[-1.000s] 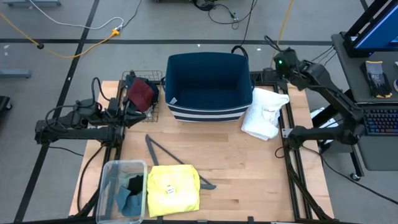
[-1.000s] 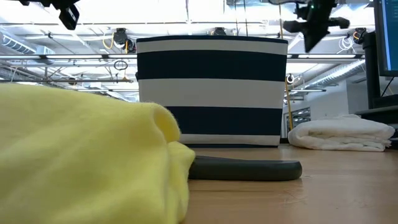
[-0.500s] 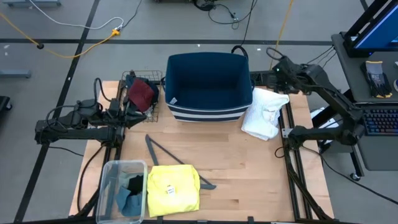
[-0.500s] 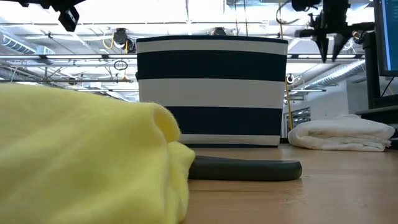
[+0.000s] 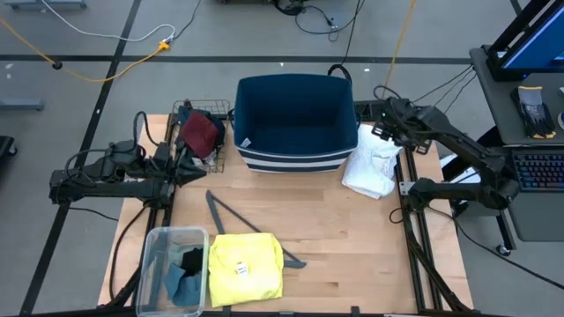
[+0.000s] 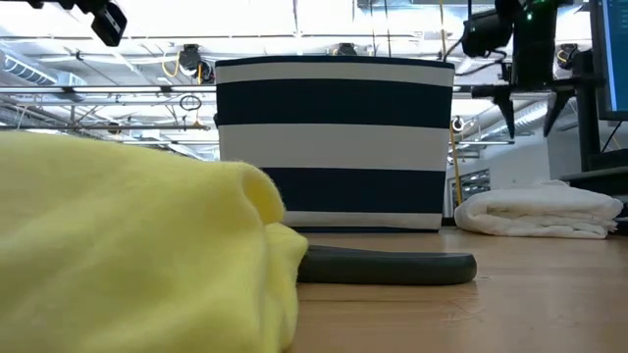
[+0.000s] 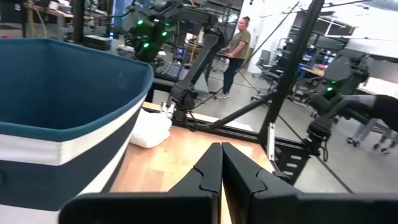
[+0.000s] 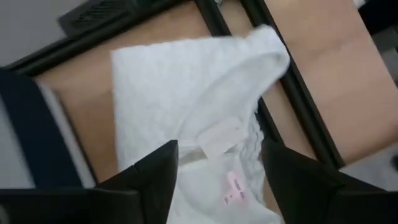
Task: Pick & Place Cloths
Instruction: Put the white blouse into the blue laundry bin
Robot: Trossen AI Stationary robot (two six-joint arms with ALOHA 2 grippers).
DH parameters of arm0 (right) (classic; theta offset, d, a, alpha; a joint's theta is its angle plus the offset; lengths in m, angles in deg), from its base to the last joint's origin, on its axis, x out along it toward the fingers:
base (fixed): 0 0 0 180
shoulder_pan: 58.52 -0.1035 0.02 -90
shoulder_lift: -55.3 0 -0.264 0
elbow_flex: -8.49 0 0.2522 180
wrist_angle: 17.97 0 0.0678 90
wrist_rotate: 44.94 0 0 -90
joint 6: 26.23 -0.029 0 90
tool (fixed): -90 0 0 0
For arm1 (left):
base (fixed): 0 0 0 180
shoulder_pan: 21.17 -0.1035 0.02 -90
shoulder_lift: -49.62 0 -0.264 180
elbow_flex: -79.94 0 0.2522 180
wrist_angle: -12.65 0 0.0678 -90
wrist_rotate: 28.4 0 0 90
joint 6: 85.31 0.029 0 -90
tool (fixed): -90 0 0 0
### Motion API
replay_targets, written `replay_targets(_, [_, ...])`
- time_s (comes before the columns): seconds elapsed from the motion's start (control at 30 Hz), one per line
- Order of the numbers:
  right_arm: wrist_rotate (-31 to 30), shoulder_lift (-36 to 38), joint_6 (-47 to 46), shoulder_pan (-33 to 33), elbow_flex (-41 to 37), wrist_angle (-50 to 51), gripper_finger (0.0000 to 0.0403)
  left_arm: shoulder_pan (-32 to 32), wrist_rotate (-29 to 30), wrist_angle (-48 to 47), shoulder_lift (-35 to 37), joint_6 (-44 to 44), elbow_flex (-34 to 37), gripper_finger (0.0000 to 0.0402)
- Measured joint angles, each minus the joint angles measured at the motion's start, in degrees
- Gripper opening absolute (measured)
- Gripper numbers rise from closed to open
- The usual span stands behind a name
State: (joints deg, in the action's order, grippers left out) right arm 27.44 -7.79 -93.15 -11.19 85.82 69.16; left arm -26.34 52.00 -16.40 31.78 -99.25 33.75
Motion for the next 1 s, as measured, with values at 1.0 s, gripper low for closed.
replay_targets(1.0, [5.87,-0.07,-11.93,-0.17,-24.65,-19.76,0.0272,0.00,2.14,0.15,0.00,-3.32,0.00,0.0017])
